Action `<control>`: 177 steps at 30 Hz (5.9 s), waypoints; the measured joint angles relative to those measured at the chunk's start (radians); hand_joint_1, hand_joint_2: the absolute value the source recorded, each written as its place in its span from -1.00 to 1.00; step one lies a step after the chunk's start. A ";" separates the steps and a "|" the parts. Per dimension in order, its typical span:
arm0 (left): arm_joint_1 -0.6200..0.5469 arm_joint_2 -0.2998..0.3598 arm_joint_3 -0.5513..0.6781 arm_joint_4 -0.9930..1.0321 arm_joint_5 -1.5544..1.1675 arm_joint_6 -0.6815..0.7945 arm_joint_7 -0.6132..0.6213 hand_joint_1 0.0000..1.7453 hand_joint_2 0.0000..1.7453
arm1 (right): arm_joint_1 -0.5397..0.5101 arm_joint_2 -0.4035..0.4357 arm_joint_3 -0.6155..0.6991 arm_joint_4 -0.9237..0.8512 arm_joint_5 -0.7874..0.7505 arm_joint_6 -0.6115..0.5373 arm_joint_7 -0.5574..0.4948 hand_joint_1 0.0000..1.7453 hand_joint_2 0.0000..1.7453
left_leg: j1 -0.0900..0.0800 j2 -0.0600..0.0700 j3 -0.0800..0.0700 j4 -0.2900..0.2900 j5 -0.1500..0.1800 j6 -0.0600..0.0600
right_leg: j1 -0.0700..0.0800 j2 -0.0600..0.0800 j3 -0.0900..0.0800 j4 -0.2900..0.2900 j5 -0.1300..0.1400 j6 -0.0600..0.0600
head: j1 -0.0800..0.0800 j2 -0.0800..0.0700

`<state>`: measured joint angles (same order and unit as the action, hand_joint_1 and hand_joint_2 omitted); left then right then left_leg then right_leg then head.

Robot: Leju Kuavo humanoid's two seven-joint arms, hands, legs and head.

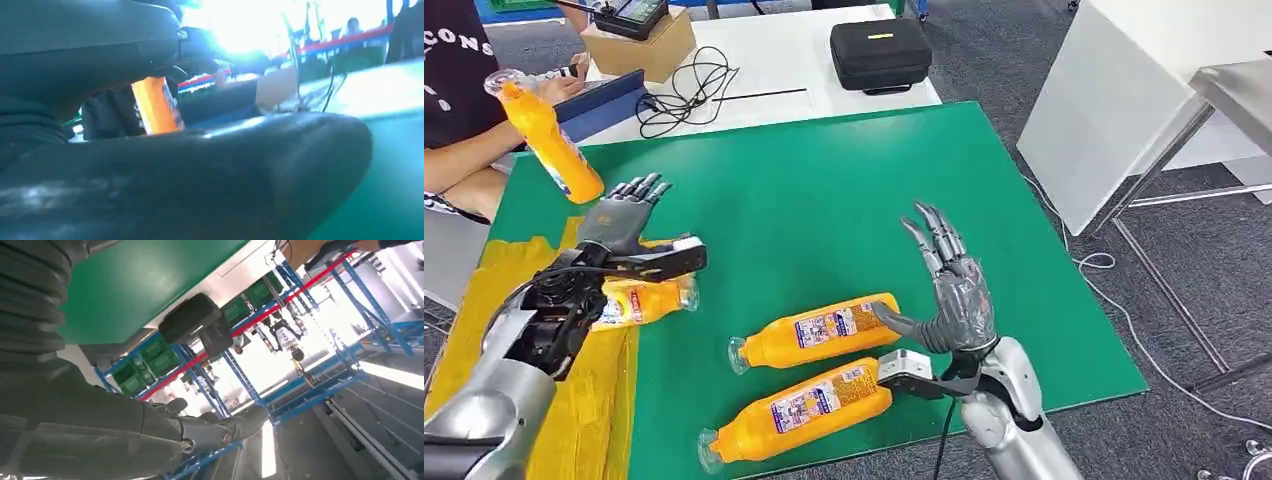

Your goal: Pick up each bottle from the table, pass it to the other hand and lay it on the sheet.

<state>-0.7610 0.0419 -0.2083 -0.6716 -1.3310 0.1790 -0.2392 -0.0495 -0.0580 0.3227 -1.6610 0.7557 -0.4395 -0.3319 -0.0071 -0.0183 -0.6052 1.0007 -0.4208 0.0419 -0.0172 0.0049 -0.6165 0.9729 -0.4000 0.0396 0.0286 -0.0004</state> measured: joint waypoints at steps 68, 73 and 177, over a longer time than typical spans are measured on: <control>0.427 -0.088 0.101 -0.877 0.903 -0.263 -0.412 -1.00 1.00 | -0.478 0.079 0.319 0.737 0.243 0.463 0.252 -1.00 1.00 | 0.001 0.008 0.014 -0.001 0.002 -0.004 | 0.002 0.006 0.009 -0.001 0.004 -0.006 | 0.000 0.000; 0.442 -0.087 0.100 -0.878 0.904 -0.254 -0.411 -1.00 1.00 | -0.452 0.077 0.320 0.714 0.242 0.364 0.259 -1.00 1.00 | 0.001 0.008 0.014 -0.001 0.003 -0.004 | 0.002 0.006 0.009 -0.001 0.005 -0.007 | 0.000 0.000; 0.433 -0.120 0.139 -0.843 0.906 -0.296 -0.381 -1.00 1.00 | -0.477 0.141 0.220 0.936 0.274 0.386 0.362 1.00 1.00 | 0.001 0.008 0.006 -0.001 0.003 -0.005 | 0.002 0.006 0.002 0.000 0.005 -0.006 | 0.000 0.000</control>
<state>-0.3276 -0.0782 -0.0694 -1.5148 -0.4250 -0.1171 -0.6203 -0.5261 0.0828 0.5425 -0.7252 1.0300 -0.0538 0.0305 -0.0056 -0.0107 -0.5995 1.0001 -0.4179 0.0373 -0.0152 0.0106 -0.6144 0.9725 -0.3951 0.0340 0.0290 -0.0004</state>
